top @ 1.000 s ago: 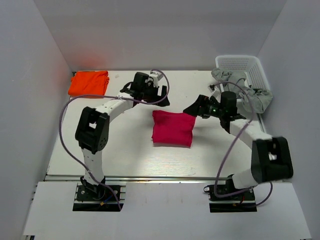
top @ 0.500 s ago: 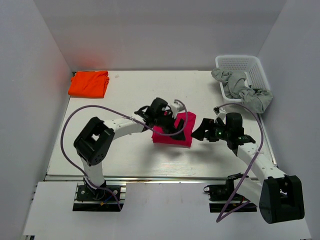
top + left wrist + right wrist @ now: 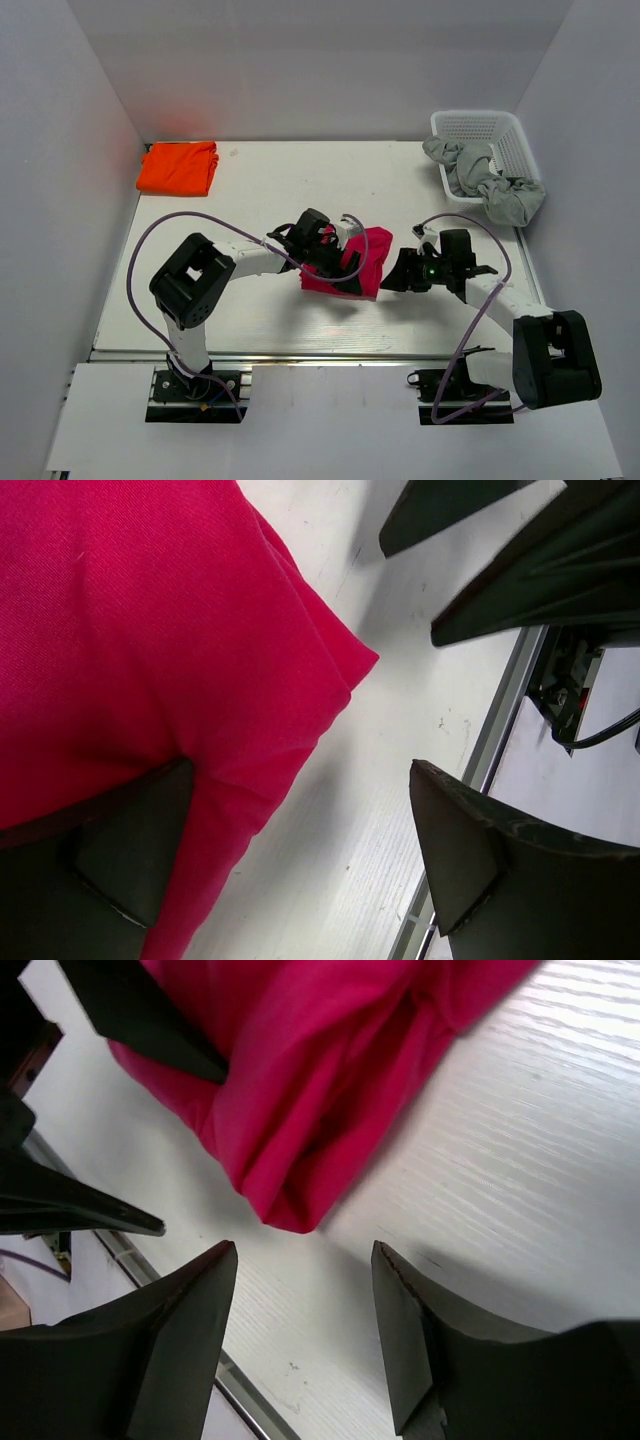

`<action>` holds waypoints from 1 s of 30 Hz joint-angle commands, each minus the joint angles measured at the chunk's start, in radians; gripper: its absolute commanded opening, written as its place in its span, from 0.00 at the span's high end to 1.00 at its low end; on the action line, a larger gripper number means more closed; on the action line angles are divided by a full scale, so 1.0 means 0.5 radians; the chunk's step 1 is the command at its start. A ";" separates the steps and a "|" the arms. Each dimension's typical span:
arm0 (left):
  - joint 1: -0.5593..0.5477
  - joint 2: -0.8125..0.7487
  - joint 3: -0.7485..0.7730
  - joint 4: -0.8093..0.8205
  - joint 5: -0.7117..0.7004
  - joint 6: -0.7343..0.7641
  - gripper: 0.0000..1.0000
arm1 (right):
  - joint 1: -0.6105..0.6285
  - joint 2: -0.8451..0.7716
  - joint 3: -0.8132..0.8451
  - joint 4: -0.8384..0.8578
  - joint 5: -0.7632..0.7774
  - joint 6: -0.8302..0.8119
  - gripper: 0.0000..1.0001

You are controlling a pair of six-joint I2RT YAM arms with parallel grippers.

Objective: Fold and stack the t-shirts
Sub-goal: Smooth out wrinkles on the folded tshirt

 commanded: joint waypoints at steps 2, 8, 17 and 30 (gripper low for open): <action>0.009 0.036 0.050 -0.024 0.003 0.036 0.01 | 0.054 -0.081 -0.029 0.112 -0.109 -0.040 0.40; 0.009 0.018 0.050 0.016 0.040 0.037 0.01 | 0.124 -0.027 -0.035 0.244 -0.096 -0.003 0.45; 0.009 -0.044 0.031 0.016 0.059 -0.003 0.01 | 0.235 0.234 0.085 0.309 -0.072 0.015 0.63; 0.027 -0.157 -0.045 -0.009 -0.067 -0.003 0.01 | 0.247 0.072 0.060 0.195 0.305 0.129 1.00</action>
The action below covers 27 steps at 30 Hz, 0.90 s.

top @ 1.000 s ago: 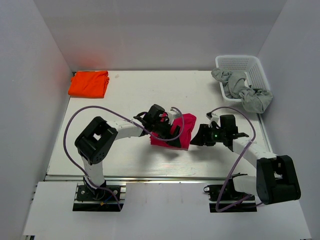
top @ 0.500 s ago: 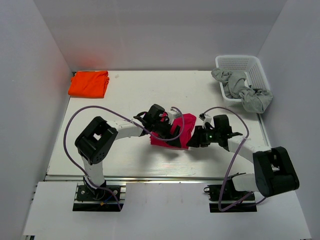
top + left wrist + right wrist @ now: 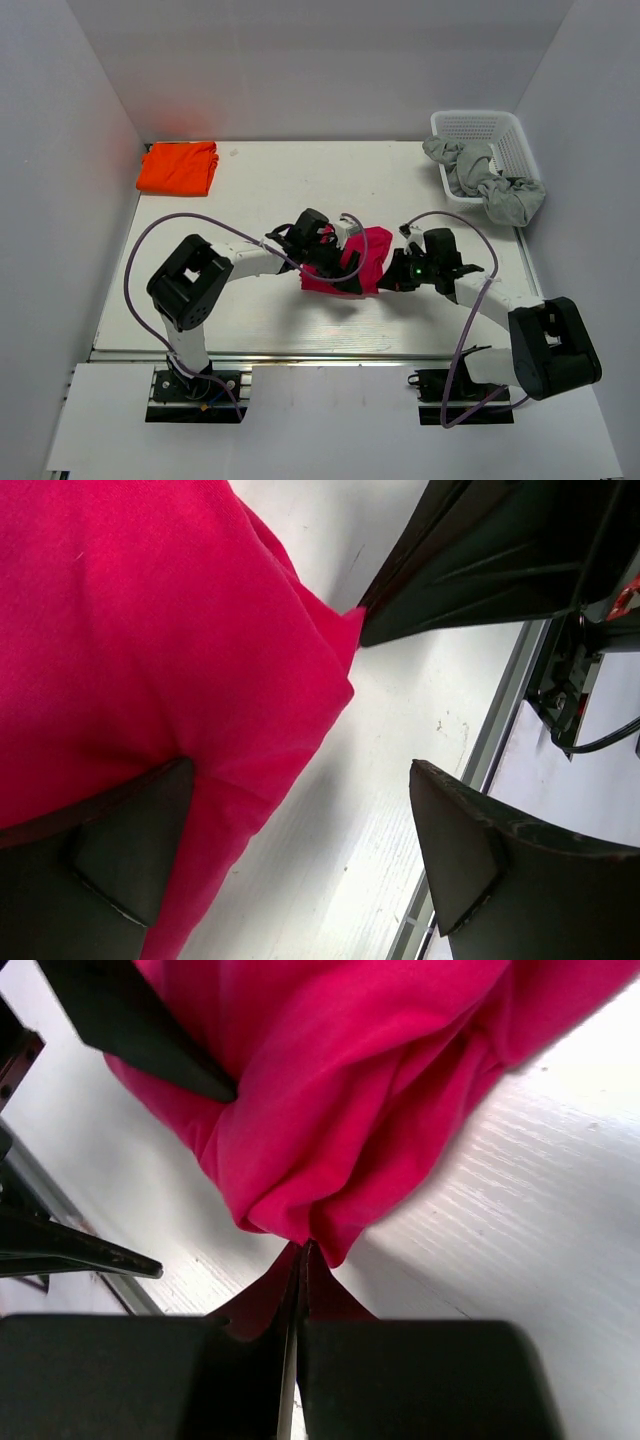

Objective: Fold and stack the t-shirts
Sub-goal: Smooth out wrinkles on the folded tshirt

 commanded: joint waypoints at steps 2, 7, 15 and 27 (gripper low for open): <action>0.041 -0.166 -0.061 -0.021 -0.070 0.013 0.01 | -0.021 -0.069 0.074 -0.095 0.198 0.043 1.00; 0.041 -0.135 -0.061 -0.042 -0.140 0.013 0.01 | -0.024 -0.130 0.087 -0.297 0.311 0.018 1.00; 0.041 -0.028 -0.025 -0.042 -0.076 0.013 0.01 | -0.039 -0.078 -0.017 -0.313 0.401 0.012 1.00; 0.004 -0.092 -0.015 -0.061 -0.094 0.052 0.01 | -0.055 -0.038 0.065 -0.334 0.297 -0.019 0.96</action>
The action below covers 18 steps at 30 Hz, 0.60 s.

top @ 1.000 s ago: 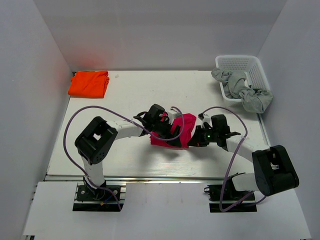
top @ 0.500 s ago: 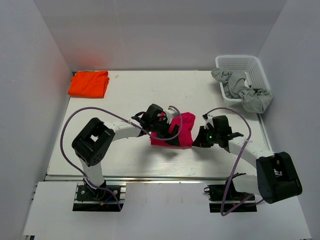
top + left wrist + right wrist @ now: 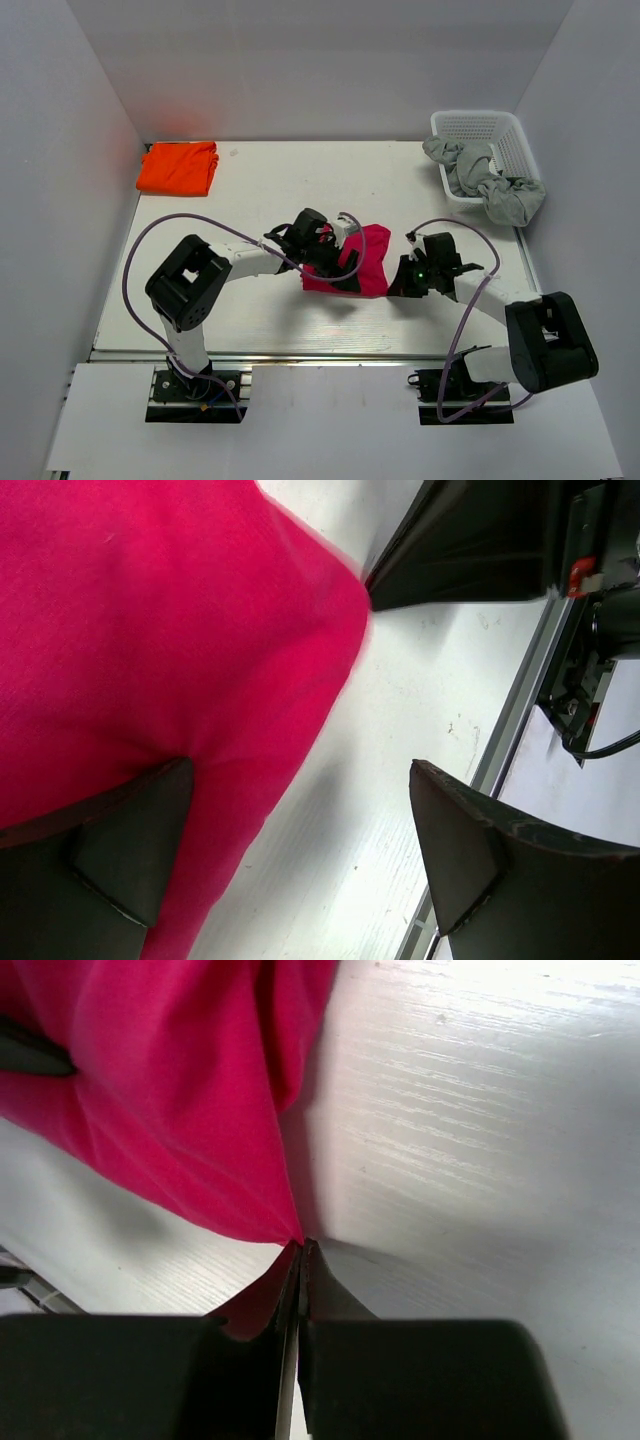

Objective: Fold and stack the t-shirts
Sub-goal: Smooth out wrinkles on the folded tshirt

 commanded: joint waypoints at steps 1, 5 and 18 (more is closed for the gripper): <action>-0.014 -0.058 0.054 -0.097 -0.045 0.050 0.01 | -0.015 -0.120 0.077 -0.073 -0.092 -0.051 0.82; -0.014 -0.104 0.158 -0.158 -0.041 0.089 0.01 | -0.018 -0.283 0.212 -0.146 -0.102 -0.054 0.59; 0.050 -0.187 0.398 -0.306 -0.412 0.200 0.01 | -0.015 0.149 0.669 -0.008 -0.123 0.084 0.52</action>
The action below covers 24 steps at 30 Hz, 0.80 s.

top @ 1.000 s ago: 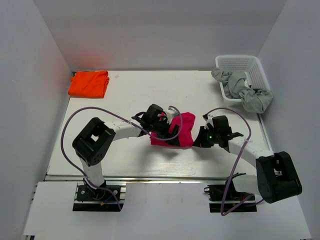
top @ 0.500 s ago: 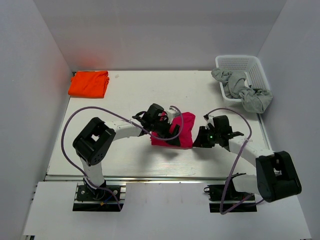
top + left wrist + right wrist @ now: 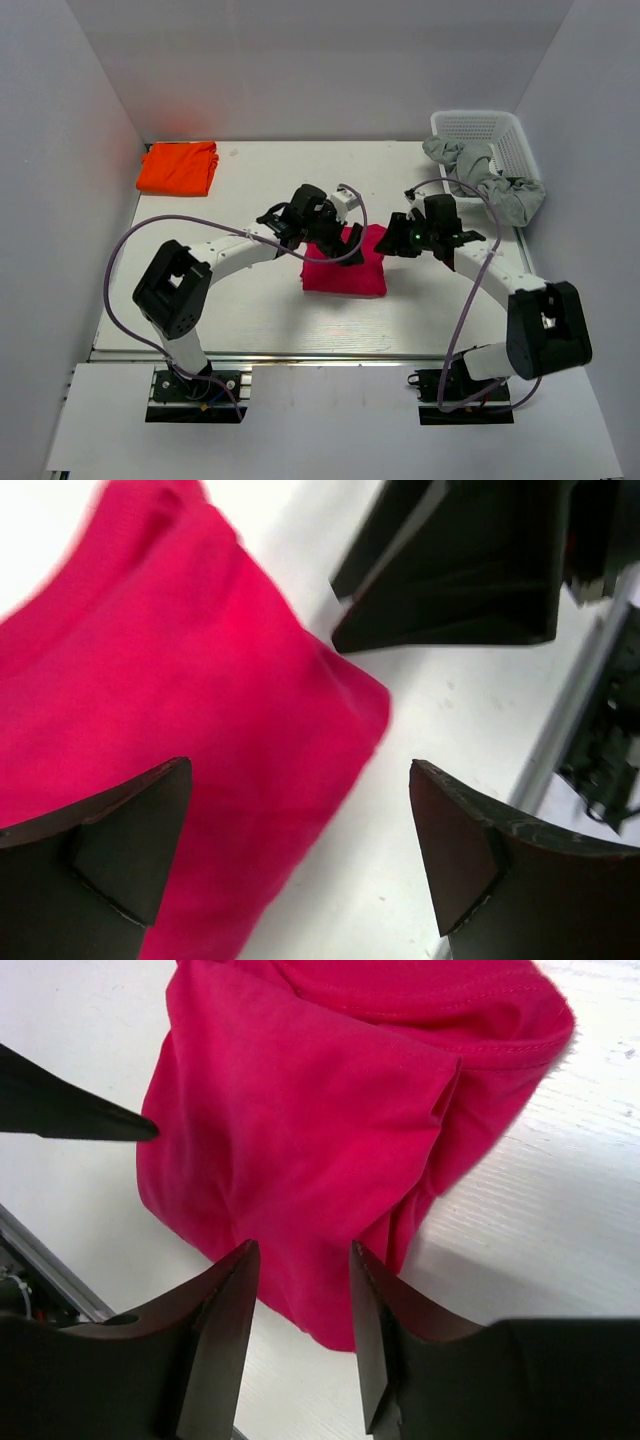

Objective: Fold and stack the t-shirts
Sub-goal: Smooth out wrinkles on the folded tshirt

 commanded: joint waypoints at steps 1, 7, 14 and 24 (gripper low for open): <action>0.025 0.001 0.093 -0.102 -0.175 0.065 0.01 | -0.003 0.115 0.128 0.063 -0.136 0.017 0.54; 0.093 0.069 -0.036 0.069 -0.396 0.022 0.01 | 0.000 0.253 0.043 0.397 -0.630 0.054 0.52; 0.212 0.206 -0.137 0.363 -0.301 0.046 0.01 | -0.046 0.612 0.067 0.582 -0.723 0.140 0.57; 0.378 0.480 -0.193 0.542 -0.059 0.132 0.01 | -0.310 1.097 -0.046 0.921 -0.756 0.269 0.58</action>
